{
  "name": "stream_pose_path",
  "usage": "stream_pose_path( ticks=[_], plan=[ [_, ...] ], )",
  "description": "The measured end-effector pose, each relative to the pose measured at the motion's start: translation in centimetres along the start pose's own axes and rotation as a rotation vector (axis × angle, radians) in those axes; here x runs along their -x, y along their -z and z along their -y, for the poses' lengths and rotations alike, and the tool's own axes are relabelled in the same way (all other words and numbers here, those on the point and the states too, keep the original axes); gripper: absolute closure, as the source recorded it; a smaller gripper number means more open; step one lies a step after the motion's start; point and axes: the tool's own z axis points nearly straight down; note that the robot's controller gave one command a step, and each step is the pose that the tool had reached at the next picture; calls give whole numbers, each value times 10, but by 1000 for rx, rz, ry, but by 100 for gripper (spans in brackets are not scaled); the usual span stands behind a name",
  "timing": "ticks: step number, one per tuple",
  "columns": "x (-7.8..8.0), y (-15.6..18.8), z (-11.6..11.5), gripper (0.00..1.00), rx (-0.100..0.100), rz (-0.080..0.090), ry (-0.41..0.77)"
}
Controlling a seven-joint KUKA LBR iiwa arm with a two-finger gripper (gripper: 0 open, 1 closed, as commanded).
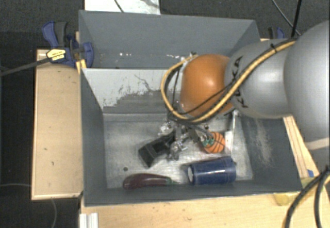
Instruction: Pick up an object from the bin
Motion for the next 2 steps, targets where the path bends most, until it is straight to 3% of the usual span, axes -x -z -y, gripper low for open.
stream_pose_path(
  ticks=[2],
  plan=[
    [-1,43,0,100,-2,9,-2]
  ],
)
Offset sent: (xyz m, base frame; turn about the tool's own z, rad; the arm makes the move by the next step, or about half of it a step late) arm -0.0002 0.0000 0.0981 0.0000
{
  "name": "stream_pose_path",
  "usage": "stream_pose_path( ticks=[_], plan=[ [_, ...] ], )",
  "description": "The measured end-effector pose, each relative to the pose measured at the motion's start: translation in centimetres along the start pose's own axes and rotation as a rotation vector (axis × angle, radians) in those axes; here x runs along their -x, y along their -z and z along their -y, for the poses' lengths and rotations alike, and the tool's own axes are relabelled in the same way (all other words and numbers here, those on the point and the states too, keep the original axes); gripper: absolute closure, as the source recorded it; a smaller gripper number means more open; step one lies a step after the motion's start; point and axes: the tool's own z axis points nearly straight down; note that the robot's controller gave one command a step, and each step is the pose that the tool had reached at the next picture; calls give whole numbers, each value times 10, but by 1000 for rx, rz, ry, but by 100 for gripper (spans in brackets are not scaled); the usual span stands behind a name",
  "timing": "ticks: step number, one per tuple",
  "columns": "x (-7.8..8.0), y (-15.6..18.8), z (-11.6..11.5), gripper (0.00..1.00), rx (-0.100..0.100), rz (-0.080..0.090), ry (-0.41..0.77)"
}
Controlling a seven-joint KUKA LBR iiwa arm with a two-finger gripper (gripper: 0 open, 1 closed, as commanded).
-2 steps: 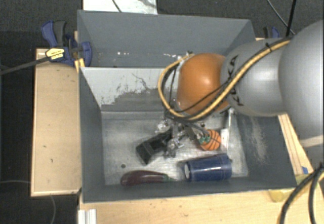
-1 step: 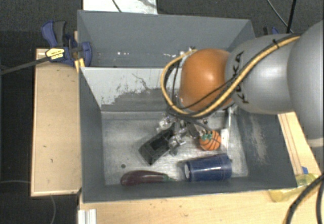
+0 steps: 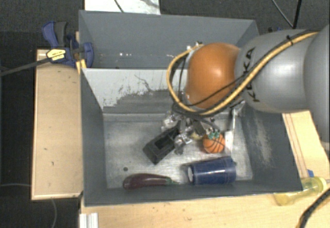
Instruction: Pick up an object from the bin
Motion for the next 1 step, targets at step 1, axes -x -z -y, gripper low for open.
stream_pose_path(
  ticks=[1],
  plan=[
    [1,22,0,100,-1,4,-1]
  ],
)
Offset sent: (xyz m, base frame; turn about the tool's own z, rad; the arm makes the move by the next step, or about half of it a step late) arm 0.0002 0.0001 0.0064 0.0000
